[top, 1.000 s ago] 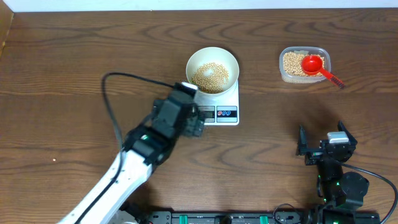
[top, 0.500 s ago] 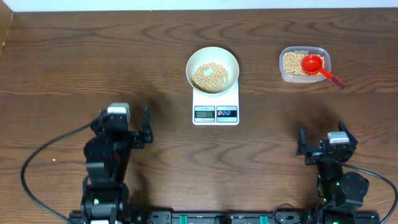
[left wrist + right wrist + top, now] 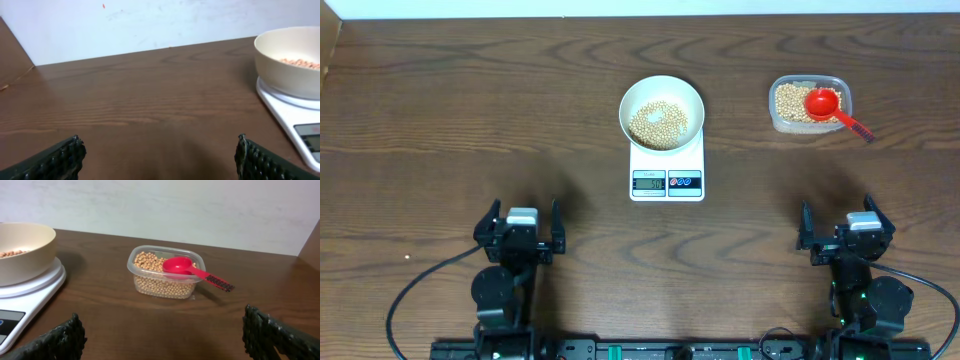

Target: Scoop item into bowl and weigh 50g on scale

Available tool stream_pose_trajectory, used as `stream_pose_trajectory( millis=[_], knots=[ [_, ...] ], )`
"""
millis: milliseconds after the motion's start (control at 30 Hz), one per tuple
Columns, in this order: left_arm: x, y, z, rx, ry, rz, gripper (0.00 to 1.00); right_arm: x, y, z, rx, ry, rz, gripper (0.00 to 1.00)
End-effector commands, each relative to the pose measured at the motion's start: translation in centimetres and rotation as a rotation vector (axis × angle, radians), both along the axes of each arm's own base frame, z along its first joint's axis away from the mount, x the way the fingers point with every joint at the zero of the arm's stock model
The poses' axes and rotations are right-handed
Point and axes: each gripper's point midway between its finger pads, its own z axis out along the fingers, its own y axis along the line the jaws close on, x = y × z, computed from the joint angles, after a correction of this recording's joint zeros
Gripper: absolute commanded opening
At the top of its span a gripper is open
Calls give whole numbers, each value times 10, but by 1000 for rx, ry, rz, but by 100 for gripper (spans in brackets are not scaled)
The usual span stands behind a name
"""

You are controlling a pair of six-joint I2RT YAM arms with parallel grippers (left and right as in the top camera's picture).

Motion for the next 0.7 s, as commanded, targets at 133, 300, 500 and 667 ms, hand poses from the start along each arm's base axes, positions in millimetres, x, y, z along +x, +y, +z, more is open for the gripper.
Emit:
stream_pose_trajectory(
  millis=[133, 300, 500, 667],
  knots=[
    [-8, 7, -4, 14, -7, 38, 98, 0, 3, -1, -4, 0, 9, 99],
    [-8, 7, 0, 5, -27, 42, 98, 0, 3, -1, -4, 0, 9, 99],
    [-8, 7, 0, -5, -24, 44, 98, 0, 3, -1, -4, 0, 9, 99],
    [-8, 7, -1, -5, -23, 45, 98, 0, 3, -1, -4, 0, 9, 99]
  ],
)
